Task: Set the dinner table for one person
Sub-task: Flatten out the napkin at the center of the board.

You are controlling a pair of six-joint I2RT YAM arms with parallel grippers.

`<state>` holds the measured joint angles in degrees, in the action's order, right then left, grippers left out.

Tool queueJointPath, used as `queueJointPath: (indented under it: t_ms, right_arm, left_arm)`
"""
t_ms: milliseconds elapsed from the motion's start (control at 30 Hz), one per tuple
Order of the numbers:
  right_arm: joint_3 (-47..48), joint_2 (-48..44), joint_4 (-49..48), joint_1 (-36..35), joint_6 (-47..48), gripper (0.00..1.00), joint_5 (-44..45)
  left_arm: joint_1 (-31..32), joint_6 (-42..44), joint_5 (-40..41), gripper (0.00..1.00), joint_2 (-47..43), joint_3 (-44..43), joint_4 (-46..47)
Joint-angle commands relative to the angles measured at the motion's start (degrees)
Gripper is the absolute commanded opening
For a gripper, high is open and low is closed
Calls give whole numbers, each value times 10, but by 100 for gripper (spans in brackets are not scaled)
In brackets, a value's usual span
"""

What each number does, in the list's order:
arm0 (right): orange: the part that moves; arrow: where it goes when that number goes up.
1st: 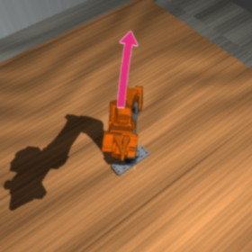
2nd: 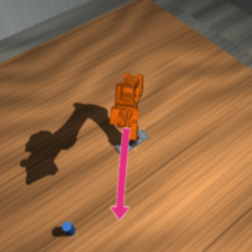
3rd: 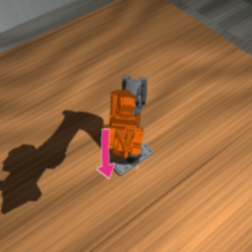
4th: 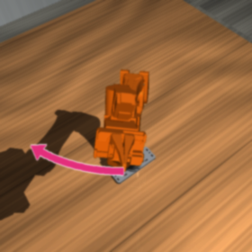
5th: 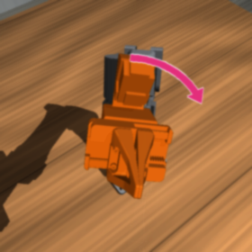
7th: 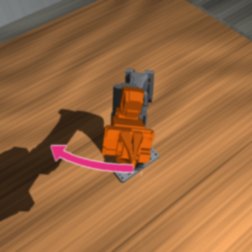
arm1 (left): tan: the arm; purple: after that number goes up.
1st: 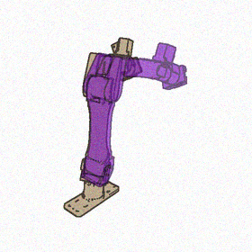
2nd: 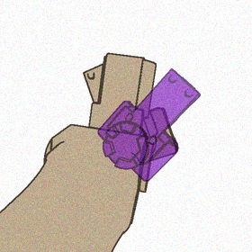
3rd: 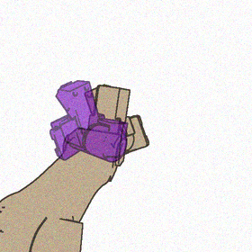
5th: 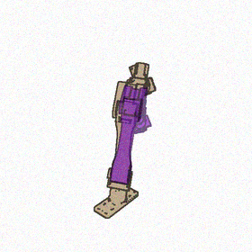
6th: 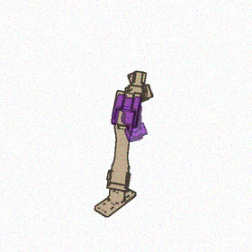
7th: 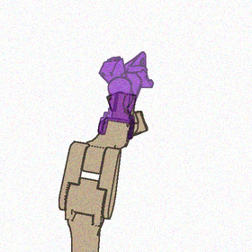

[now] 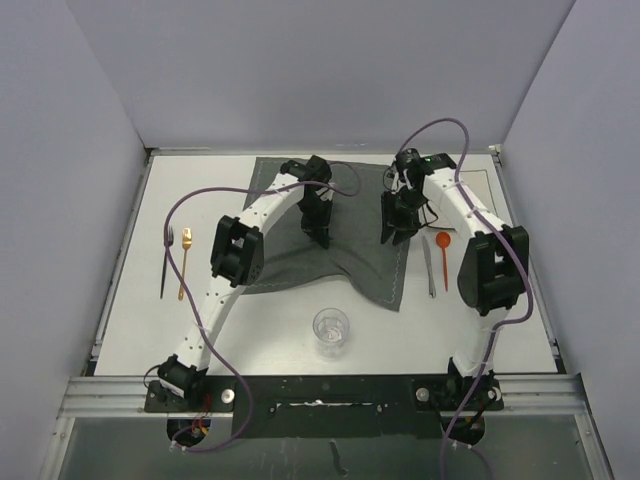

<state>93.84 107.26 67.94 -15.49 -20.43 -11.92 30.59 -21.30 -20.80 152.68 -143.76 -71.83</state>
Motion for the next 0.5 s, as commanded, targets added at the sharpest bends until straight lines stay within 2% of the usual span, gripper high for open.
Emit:
queueJointPath:
  t_ms: [0,67,133,300,467]
  right_arm:
    - [133,100,-15,-5,-47,32,55]
    - [186,151,-13,-7,-55,31,71]
    - [230,196,-13,-7,-59,30,89]
    - [341,303,17,2,-62,28,120]
    - [387,343,32,11,-64,28,144]
  left_arm:
    - [-15,13,40,3,-89,-7,17]
    - [-30,14,53,11,-112,-2,34]
    - [-51,17,50,12,-130,7,48]
    - [-104,30,-27,13,-132,9,54]
    - [-142,41,21,7,-112,2,52]
